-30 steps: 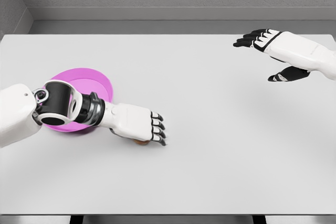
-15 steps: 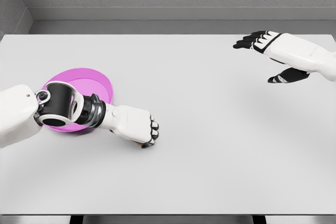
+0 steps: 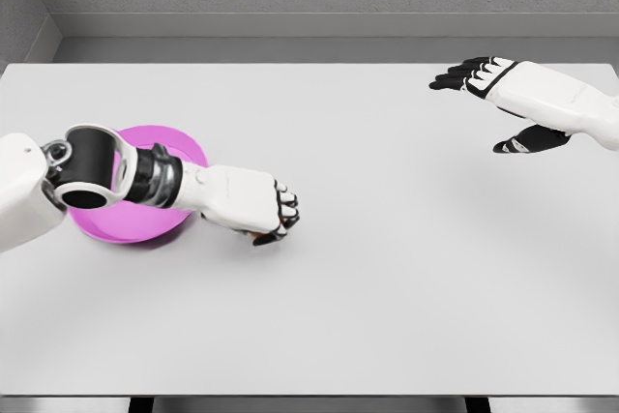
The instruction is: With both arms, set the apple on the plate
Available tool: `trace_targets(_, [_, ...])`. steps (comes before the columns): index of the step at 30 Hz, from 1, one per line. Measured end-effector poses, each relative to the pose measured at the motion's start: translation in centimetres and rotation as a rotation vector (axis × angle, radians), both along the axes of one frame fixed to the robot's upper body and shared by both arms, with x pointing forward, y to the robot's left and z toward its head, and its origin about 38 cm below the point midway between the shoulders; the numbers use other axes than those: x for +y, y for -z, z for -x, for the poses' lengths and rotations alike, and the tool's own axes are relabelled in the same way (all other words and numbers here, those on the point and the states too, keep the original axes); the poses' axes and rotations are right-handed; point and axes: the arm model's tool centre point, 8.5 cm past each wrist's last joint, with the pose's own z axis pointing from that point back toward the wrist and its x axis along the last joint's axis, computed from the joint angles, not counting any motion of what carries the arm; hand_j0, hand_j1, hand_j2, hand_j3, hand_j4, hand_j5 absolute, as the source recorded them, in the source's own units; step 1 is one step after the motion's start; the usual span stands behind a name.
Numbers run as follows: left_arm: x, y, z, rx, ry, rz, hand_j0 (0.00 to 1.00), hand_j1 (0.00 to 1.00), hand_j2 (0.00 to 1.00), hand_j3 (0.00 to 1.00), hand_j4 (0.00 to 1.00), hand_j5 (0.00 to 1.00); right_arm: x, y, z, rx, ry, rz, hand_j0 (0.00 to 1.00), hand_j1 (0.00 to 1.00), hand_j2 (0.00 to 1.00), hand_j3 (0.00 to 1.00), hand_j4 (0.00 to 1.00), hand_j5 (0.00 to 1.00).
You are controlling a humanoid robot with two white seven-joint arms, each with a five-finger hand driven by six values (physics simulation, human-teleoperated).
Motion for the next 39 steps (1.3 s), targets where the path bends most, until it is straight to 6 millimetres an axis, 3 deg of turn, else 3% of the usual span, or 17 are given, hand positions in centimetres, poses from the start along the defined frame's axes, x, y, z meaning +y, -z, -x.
trace_targets(3, [1.0, -1.7, -0.9, -0.045, -0.029, 0.007, 0.07, 0.07, 0.07, 0.07, 0.07, 0.07, 0.0, 0.0, 0.0, 0.000, 0.000, 0.000, 1.00, 1.00, 1.00, 1.00, 1.00, 1.00])
trace_targets(8, [6.6, -3.5, -2.1, -0.092, -0.162, -0.025, 0.09, 0.09, 0.09, 0.09, 0.09, 0.09, 0.0, 0.0, 0.0, 0.000, 0.000, 0.000, 1.00, 1.00, 1.00, 1.00, 1.00, 1.00])
trace_targets(14, [13.4, -2.6, -4.2, -0.065, -0.364, -0.065, 0.10, 0.10, 0.10, 0.10, 0.10, 0.10, 0.0, 0.0, 0.0, 0.000, 0.000, 0.000, 1.00, 1.00, 1.00, 1.00, 1.00, 1.00])
trace_targets(17, [15.6, -1.3, -4.8, -0.045, -0.431, -0.101, 0.12, 0.12, 0.12, 0.12, 0.12, 0.12, 0.0, 0.0, 0.0, 0.000, 0.000, 0.000, 1.00, 1.00, 1.00, 1.00, 1.00, 1.00])
trace_targets(21, [16.6, -0.2, -4.8, -0.023, -0.461, -0.121, 0.18, 0.18, 0.18, 0.18, 0.18, 0.18, 0.0, 0.0, 0.0, 0.000, 0.000, 0.000, 1.00, 1.00, 1.00, 1.00, 1.00, 1.00])
trace_targets(23, [16.7, -0.2, -4.9, -0.022, -0.467, -0.118, 0.34, 0.34, 0.34, 0.34, 0.34, 0.34, 0.0, 0.0, 0.0, 0.000, 0.000, 0.000, 1.00, 1.00, 1.00, 1.00, 1.00, 1.00])
trace_targets(25, [16.8, -0.2, -4.9, -0.020, -0.471, -0.116, 0.72, 0.72, 0.72, 0.72, 0.72, 0.72, 0.0, 0.0, 0.0, 0.000, 0.000, 0.000, 1.00, 1.00, 1.00, 1.00, 1.00, 1.00])
trace_targets(26, [16.8, -0.2, -5.0, -0.019, -0.473, -0.115, 0.98, 0.98, 0.98, 0.98, 0.98, 0.98, 0.0, 0.1, 0.0, 0.001, 0.000, 0.001, 1.00, 1.00, 1.00, 1.00, 1.00, 1.00])
trace_targets(39, [16.9, -0.1, -5.2, -0.012, -0.483, -0.108, 1.00, 1.00, 1.00, 1.00, 1.00, 1.00, -0.1, 0.1, 0.0, 0.002, 0.001, 0.002, 1.00, 1.00, 1.00, 1.00, 1.00, 1.00])
